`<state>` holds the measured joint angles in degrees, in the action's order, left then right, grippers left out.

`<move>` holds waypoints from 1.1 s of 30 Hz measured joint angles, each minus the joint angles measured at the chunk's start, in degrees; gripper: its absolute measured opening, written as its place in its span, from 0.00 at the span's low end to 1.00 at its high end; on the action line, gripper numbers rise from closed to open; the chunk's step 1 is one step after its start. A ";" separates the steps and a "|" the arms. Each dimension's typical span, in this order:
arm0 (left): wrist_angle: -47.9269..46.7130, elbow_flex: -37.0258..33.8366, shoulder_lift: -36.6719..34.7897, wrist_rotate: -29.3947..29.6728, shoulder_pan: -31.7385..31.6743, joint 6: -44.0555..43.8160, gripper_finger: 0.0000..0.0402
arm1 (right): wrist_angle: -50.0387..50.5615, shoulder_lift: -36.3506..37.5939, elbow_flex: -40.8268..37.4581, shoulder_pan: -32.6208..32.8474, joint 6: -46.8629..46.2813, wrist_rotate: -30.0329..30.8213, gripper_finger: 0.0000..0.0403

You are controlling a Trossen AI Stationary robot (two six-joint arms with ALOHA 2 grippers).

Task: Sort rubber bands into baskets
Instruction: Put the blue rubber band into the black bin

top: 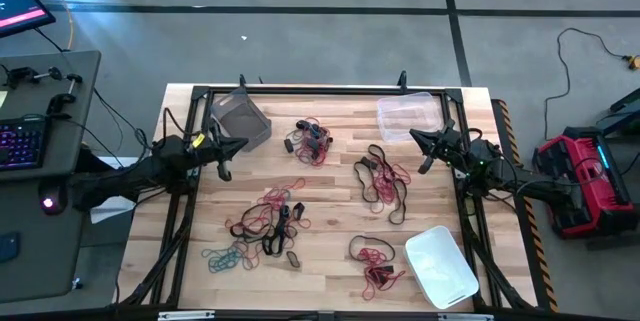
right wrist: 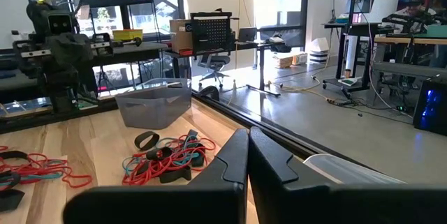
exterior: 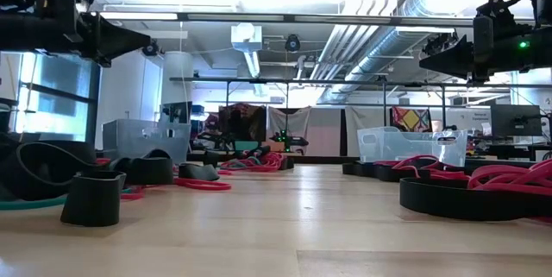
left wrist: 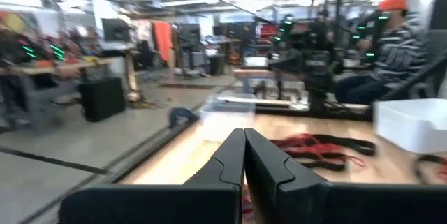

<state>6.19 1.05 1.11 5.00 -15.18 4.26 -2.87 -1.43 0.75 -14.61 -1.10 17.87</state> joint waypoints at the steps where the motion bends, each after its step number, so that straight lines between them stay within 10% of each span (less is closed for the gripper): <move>1: 0.16 0.29 0.01 1.25 0.22 0.59 0.00 | 0.01 0.00 0.00 -0.01 0.02 -0.02 0.00; 33: -8.05 1.72 6.69 9.03 9.68 -8.53 0.00 | 0.01 0.00 0.00 -0.01 0.02 -0.01 0.00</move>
<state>-1.87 2.76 7.80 14.03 -5.50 -4.27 -2.86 -1.43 0.75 -14.62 -1.08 17.85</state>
